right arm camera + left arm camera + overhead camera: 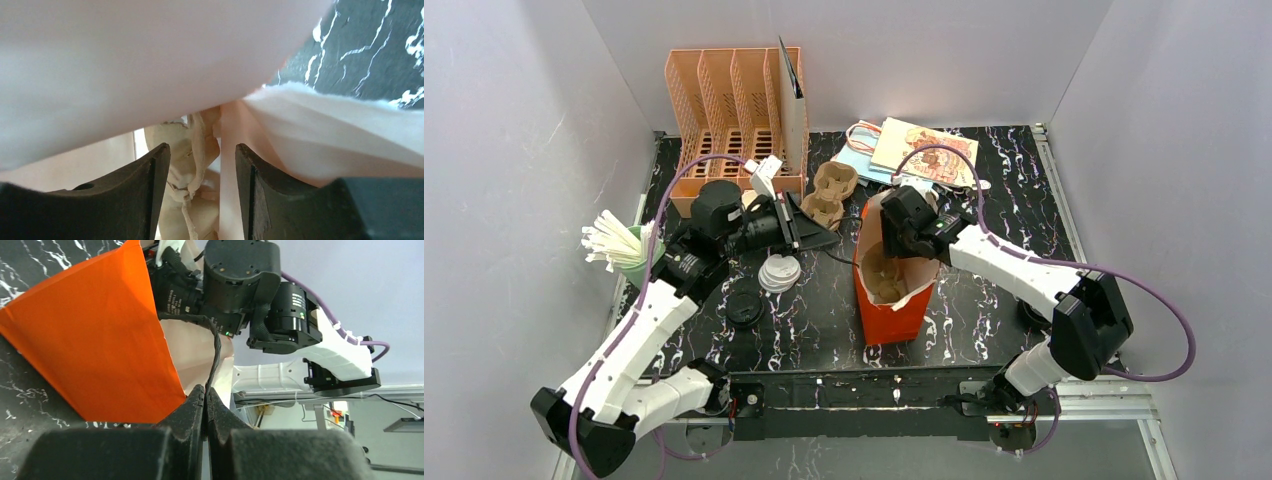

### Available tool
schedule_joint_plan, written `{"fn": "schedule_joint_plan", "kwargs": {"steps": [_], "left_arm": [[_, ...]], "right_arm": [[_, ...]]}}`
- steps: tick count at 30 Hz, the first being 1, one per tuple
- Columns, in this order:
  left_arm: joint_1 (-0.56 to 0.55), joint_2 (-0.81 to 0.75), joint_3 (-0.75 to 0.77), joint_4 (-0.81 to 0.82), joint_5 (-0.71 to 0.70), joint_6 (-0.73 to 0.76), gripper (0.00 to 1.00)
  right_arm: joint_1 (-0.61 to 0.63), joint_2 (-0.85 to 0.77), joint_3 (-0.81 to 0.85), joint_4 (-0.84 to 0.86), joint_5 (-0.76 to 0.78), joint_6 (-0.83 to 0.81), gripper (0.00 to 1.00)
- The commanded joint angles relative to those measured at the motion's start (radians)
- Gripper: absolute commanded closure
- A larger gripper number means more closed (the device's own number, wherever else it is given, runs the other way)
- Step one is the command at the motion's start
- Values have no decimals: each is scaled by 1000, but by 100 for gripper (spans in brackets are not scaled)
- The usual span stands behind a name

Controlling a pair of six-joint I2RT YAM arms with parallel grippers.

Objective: Pack the takeout coffee
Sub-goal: Adjust the cup tray in the takeout bag.

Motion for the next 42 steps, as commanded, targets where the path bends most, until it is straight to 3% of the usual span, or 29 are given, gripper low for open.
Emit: {"fn": "schedule_joint_plan", "kwargs": {"steps": [1, 8, 10, 12, 16, 21, 27, 31, 33, 38, 42], "left_arm": [[-5, -42, 30, -154, -79, 57, 96], [-7, 74, 311, -340, -282, 87, 55], [-11, 166, 463, -447, -316, 96, 51], [-31, 268, 631, -561, -353, 101, 52], [-140, 424, 919, -673, -411, 64, 66], [-297, 535, 1026, -694, -463, -38, 76], [-310, 627, 1066, -805, -467, -79, 87], [-310, 683, 1126, -968, -506, -104, 90], [-309, 654, 1081, -990, -542, -127, 90], [-293, 575, 907, -973, -549, -185, 83], [-272, 587, 870, -987, -563, -180, 73]], "right_arm": [[-3, -30, 66, 59, -11, -222, 41], [13, -31, 128, 27, -101, -247, 42], [14, -25, 141, 18, -97, -244, 42], [14, -23, 146, 17, -99, -239, 42], [14, -18, 148, 15, -90, -220, 42], [14, -21, 138, 24, -87, -209, 42], [14, -37, 111, 52, -76, -194, 41], [14, -43, 104, 51, -61, -184, 41], [14, -48, 97, 53, -61, -177, 41], [14, -55, 86, 54, -63, -172, 41], [14, -57, 82, 58, -66, -173, 41]]}}
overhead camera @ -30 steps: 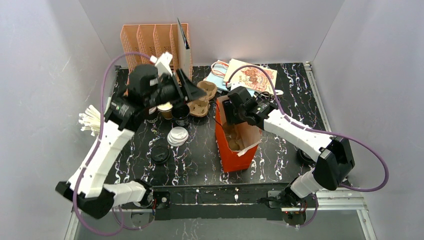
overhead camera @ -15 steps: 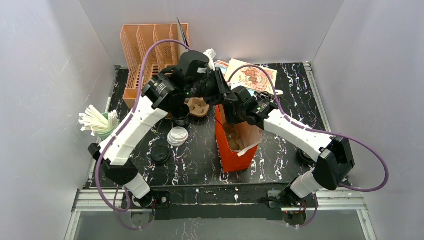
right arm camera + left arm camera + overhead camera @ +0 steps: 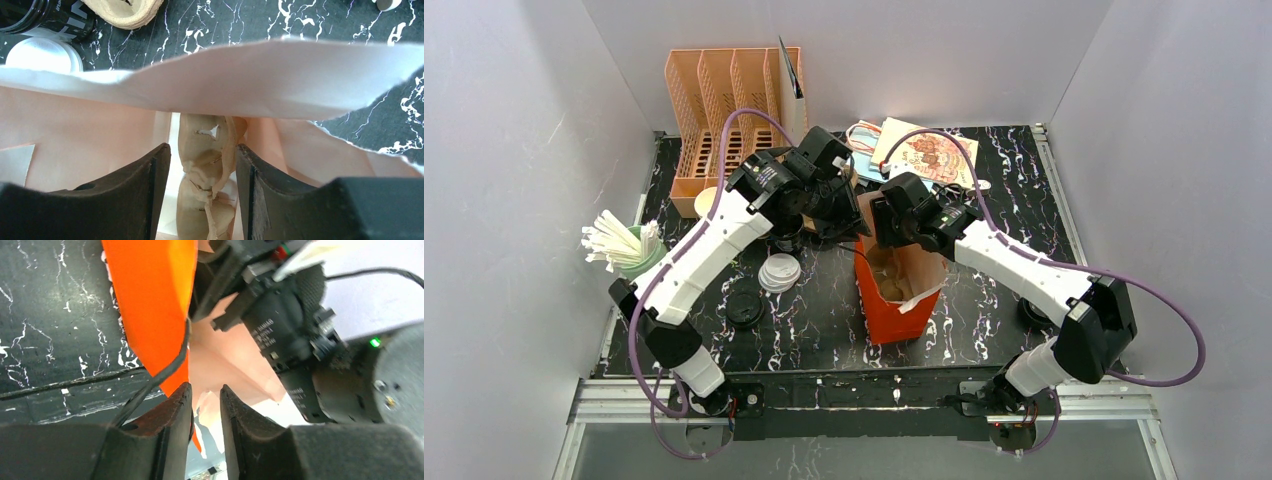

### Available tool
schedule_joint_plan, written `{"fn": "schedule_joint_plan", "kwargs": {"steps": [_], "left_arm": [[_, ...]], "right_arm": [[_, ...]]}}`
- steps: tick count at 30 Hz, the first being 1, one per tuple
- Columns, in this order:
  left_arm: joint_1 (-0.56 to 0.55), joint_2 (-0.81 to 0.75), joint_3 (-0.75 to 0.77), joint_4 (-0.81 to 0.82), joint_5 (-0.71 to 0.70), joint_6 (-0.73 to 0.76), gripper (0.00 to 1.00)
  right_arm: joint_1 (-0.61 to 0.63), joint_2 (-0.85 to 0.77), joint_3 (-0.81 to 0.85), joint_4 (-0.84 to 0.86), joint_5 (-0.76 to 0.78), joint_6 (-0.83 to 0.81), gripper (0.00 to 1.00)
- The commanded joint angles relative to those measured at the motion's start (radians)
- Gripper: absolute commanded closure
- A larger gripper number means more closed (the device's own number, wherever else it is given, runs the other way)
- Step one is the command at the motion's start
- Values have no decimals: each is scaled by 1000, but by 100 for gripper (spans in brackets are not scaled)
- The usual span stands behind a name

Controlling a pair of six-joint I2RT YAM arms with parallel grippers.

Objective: Pack the takeout coffee
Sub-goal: Adjust the cup tray in the takeout bag.

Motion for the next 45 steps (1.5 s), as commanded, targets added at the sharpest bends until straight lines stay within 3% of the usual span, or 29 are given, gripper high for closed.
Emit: {"fn": "schedule_joint_plan", "kwargs": {"steps": [1, 4, 9, 12, 15, 19, 23, 27, 31, 35, 40, 45], "left_arm": [[24, -28, -38, -43, -47, -22, 69], [25, -24, -73, -13, -47, -21, 56], [26, -46, -174, 77, -52, -28, 53], [25, -85, -304, 194, -52, -53, 61], [26, -94, -342, 219, -132, -50, 72], [20, -90, -287, 198, -185, 2, 100], [-32, -117, -284, 257, -221, 49, 100], [-71, -191, -391, 377, -257, 43, 100], [-107, -292, -538, 569, -286, 88, 100], [-120, -391, -699, 724, -282, 86, 100], [-120, -526, -920, 914, -249, -16, 100], [-101, -587, -963, 885, -287, -65, 100]], "right_arm": [[4, -37, -12, 31, 10, 12, 41], [4, -41, -15, 36, 6, 13, 40], [4, -45, -15, 29, -12, 16, 40], [4, -58, -20, 1, -33, 37, 41], [4, -71, -13, -42, -63, 77, 40], [4, -84, -4, -88, -152, 117, 42], [4, -88, -52, -96, -144, 141, 44], [4, -116, -110, -28, -55, 148, 44], [4, -187, -261, 236, -8, 133, 44], [7, -225, -340, 376, -6, 98, 49], [10, -243, -344, 372, 19, 44, 54], [17, -233, -225, 176, 20, -15, 55]]}}
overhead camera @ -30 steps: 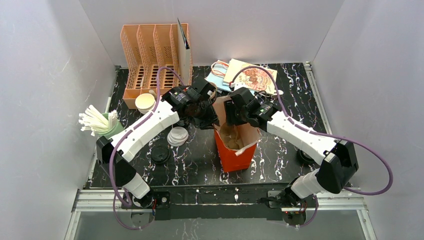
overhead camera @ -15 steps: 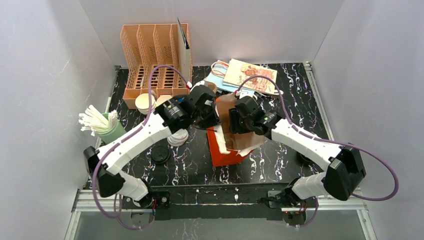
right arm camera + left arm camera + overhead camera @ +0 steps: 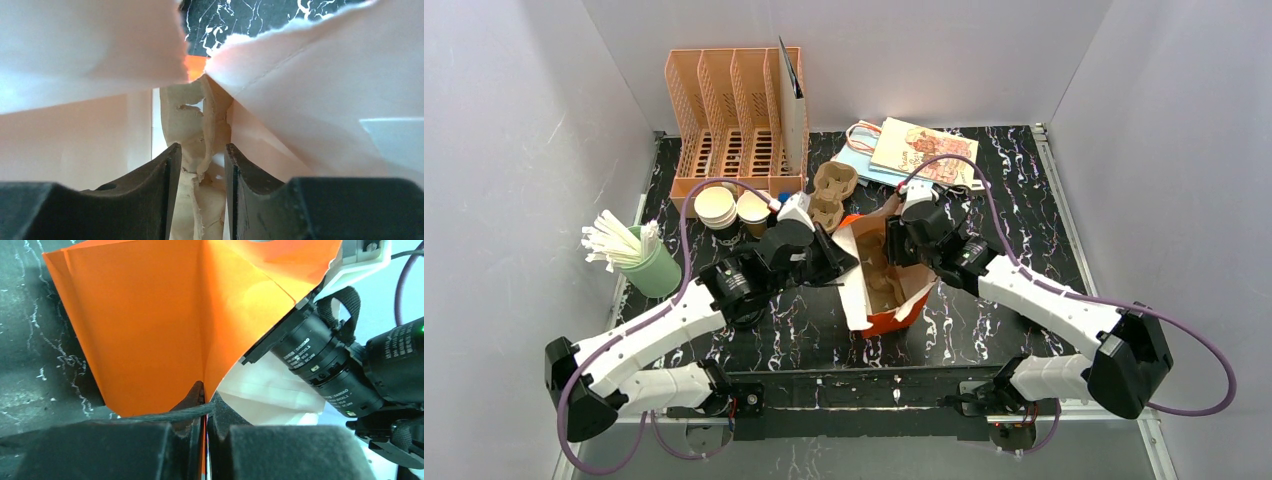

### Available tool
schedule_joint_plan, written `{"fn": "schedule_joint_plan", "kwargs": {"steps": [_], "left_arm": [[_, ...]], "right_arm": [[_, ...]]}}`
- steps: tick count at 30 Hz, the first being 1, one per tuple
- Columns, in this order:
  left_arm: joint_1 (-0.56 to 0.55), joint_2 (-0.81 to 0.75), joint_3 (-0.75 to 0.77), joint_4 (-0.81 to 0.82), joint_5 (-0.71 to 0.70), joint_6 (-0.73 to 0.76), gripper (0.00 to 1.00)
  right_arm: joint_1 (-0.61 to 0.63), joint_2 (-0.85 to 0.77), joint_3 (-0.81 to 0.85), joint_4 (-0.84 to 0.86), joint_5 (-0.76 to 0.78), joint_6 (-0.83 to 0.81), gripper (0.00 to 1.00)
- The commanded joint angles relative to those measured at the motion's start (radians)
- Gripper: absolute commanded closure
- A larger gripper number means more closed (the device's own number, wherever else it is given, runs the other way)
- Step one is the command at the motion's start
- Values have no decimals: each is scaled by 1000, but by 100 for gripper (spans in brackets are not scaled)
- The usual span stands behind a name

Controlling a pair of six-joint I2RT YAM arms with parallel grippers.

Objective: Pack the takeout coffee
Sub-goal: Adjust the cup tray in the takeout bag.

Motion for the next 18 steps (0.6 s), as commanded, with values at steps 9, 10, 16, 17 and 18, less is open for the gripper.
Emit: {"fn": "schedule_joint_plan", "kwargs": {"steps": [9, 10, 16, 17, 18], "left_arm": [[83, 71, -26, 96, 124, -122, 100], [84, 74, -23, 78, 122, -129, 100], [84, 112, 17, -64, 132, -165, 100], [82, 120, 28, -82, 137, -165, 100], [83, 127, 39, -105, 141, -164, 100]], "right_arm": [[4, 93, 99, -188, 42, -35, 59], [3, 116, 107, -203, 58, -29, 61], [4, 186, 116, -269, 64, -8, 63], [4, 183, 105, -260, 61, -7, 65], [4, 184, 96, -254, 63, -4, 67]]}}
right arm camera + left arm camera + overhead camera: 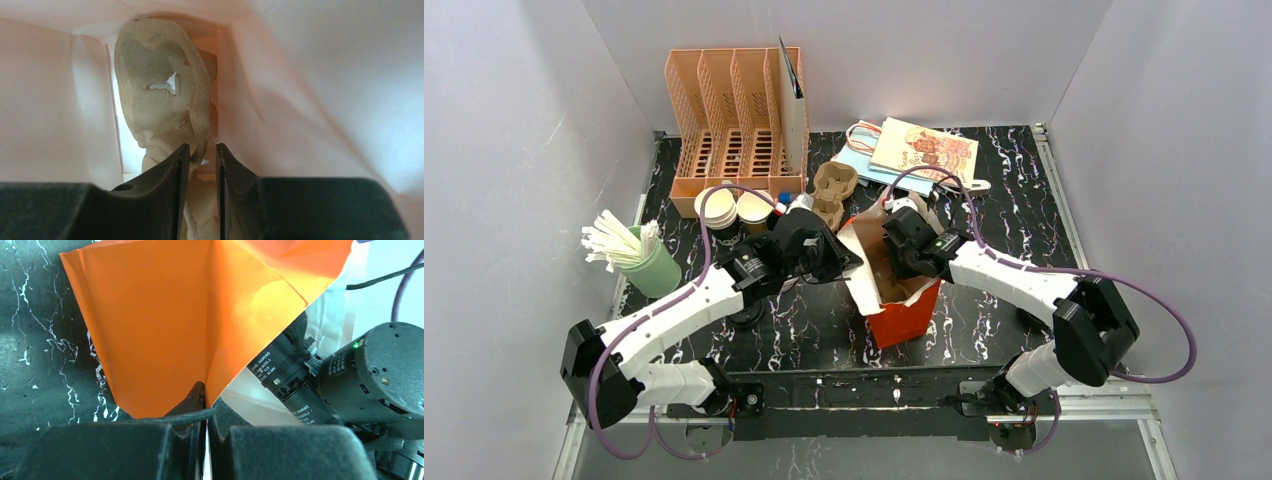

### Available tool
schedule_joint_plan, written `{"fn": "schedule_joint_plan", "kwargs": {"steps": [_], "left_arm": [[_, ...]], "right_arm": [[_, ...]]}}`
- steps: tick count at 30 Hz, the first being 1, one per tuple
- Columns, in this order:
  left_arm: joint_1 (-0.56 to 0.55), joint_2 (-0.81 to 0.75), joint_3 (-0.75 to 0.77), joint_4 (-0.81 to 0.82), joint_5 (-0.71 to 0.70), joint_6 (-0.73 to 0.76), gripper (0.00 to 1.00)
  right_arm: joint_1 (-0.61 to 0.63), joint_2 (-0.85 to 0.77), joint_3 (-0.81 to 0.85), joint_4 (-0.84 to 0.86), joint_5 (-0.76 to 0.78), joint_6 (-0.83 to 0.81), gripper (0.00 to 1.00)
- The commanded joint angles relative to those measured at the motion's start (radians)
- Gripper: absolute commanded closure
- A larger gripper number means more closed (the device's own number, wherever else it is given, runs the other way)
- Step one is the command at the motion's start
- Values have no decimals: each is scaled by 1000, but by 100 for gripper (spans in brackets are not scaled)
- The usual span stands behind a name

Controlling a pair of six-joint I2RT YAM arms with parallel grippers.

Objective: Pack the takeout coffee
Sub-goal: Adjust the cup tray in the takeout bag.

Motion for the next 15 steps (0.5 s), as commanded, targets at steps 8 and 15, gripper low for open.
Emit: {"fn": "schedule_joint_plan", "kwargs": {"steps": [8, 15], "left_arm": [[3, 34, 117, -272, 26, 7, 100], [4, 50, 135, -358, 40, 23, 100]], "right_arm": [[-3, 49, 21, -16, 12, 53, 79], [6, 122, 13, 0, -6, 102, 82]]}}
